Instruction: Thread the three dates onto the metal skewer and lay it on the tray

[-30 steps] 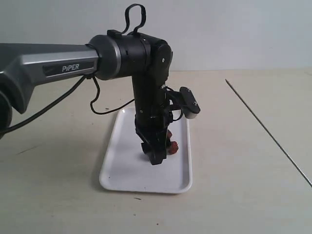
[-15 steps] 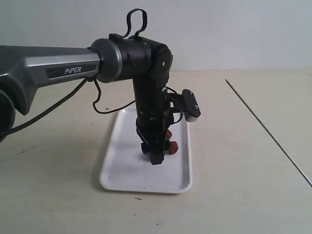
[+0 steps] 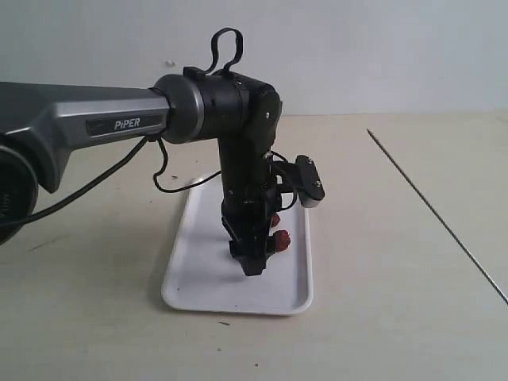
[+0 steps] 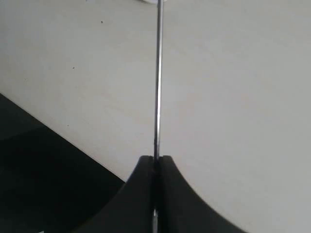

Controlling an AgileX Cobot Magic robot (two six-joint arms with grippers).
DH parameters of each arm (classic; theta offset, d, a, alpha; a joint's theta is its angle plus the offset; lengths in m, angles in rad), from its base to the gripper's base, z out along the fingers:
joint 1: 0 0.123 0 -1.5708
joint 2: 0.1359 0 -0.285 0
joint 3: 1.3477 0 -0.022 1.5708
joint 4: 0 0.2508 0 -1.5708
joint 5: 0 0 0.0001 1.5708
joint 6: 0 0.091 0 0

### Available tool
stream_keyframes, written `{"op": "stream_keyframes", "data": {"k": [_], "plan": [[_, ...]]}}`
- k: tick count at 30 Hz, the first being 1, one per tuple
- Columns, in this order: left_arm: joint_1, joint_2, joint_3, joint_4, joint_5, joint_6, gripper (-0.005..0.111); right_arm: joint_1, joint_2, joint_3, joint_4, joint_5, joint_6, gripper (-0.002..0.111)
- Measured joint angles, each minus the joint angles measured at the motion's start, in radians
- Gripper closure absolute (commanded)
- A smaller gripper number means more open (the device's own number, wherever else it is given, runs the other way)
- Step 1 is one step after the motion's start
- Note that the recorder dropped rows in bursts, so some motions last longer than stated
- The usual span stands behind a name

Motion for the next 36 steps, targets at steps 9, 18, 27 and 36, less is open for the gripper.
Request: {"op": "stream_keyframes", "data": {"k": [9,18,27,36], "plan": [[0.0,0.031,0.001,0.006,-0.015,0.0,0.041,0.0,0.0,0.0,0.0,0.0,-0.002,0.108],[0.004,0.032,0.001,0.029,-0.046,0.0,0.078,0.0,0.0,0.0,0.0,0.0,-0.002,0.108],[0.004,0.016,0.001,0.029,-0.009,-0.033,0.078,0.0,0.0,0.0,0.0,0.006,-0.002,0.108],[0.004,-0.095,0.001,0.016,-0.002,-0.074,0.078,0.0,0.011,0.0,-0.027,0.015,0.017,0.108]]}}
